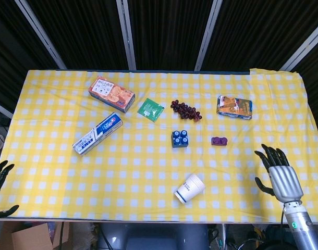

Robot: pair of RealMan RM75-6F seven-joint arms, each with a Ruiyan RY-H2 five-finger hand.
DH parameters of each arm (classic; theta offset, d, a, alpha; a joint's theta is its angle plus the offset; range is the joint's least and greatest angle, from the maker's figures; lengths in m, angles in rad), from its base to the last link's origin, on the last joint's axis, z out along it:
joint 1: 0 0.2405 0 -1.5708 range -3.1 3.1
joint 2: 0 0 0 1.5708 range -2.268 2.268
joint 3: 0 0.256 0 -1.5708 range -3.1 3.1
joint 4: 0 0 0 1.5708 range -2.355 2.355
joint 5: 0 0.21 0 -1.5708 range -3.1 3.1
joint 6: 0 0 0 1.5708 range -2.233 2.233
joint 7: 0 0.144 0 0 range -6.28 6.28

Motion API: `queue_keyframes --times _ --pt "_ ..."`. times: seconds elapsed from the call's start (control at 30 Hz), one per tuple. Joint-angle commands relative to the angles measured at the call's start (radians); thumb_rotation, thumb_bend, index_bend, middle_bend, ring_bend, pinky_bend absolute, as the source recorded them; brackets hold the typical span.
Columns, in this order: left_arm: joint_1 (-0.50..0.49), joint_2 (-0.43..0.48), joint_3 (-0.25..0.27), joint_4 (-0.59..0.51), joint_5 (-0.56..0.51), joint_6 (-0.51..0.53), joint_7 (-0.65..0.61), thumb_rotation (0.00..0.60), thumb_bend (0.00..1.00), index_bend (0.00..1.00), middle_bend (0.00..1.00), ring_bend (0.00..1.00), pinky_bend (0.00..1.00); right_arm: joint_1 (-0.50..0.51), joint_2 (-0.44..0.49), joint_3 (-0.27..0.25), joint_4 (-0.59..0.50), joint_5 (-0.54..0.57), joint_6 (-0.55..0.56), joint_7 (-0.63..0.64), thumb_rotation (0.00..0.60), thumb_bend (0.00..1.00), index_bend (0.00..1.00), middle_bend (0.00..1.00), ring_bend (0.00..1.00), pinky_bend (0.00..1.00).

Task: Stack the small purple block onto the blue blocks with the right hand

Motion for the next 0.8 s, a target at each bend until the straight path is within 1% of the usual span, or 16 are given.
queue_keyframes --times 0.03,0.1,0.17,0.23,0.4,0.63,0.8 --pt "-0.002 -0.008 0.000 -0.002 -0.005 -0.009 0.026 0.600 0.00 0.05 0.00 0.00 0.04 0.139 0.003 0.089 -0.032 0.134 -0.173 -0.085 0.600 0.41 0.18 0.00 0.00 0.00" --pt "-0.005 -0.015 -0.002 -0.002 -0.018 -0.017 0.044 0.600 0.00 0.05 0.00 0.00 0.04 0.195 -0.019 0.117 -0.018 0.213 -0.244 -0.121 0.600 0.41 0.18 0.00 0.00 0.00" --pt "-0.006 -0.019 -0.006 -0.002 -0.029 -0.019 0.060 0.600 0.00 0.05 0.00 0.00 0.04 0.240 -0.048 0.132 0.008 0.272 -0.301 -0.143 0.600 0.41 0.18 0.00 0.00 0.00" --pt "-0.006 -0.025 -0.011 -0.004 -0.039 -0.017 0.076 0.600 0.00 0.05 0.00 0.00 0.04 0.283 -0.077 0.140 0.044 0.324 -0.356 -0.162 0.600 0.41 0.18 0.00 0.00 0.00" --pt "-0.006 -0.035 -0.019 -0.012 -0.048 -0.009 0.109 0.600 0.00 0.05 0.00 0.00 0.04 0.373 -0.150 0.150 0.145 0.429 -0.441 -0.211 0.600 0.41 0.20 0.00 0.00 0.00" --pt "-0.015 -0.052 -0.029 -0.013 -0.074 -0.019 0.145 0.600 0.00 0.05 0.00 0.00 0.04 0.446 -0.218 0.147 0.264 0.509 -0.506 -0.224 0.600 0.41 0.22 0.00 0.00 0.00" --pt "-0.020 -0.066 -0.039 -0.012 -0.096 -0.020 0.182 0.600 0.00 0.05 0.00 0.00 0.04 0.484 -0.257 0.144 0.349 0.526 -0.548 -0.202 0.600 0.41 0.26 0.00 0.00 0.00"
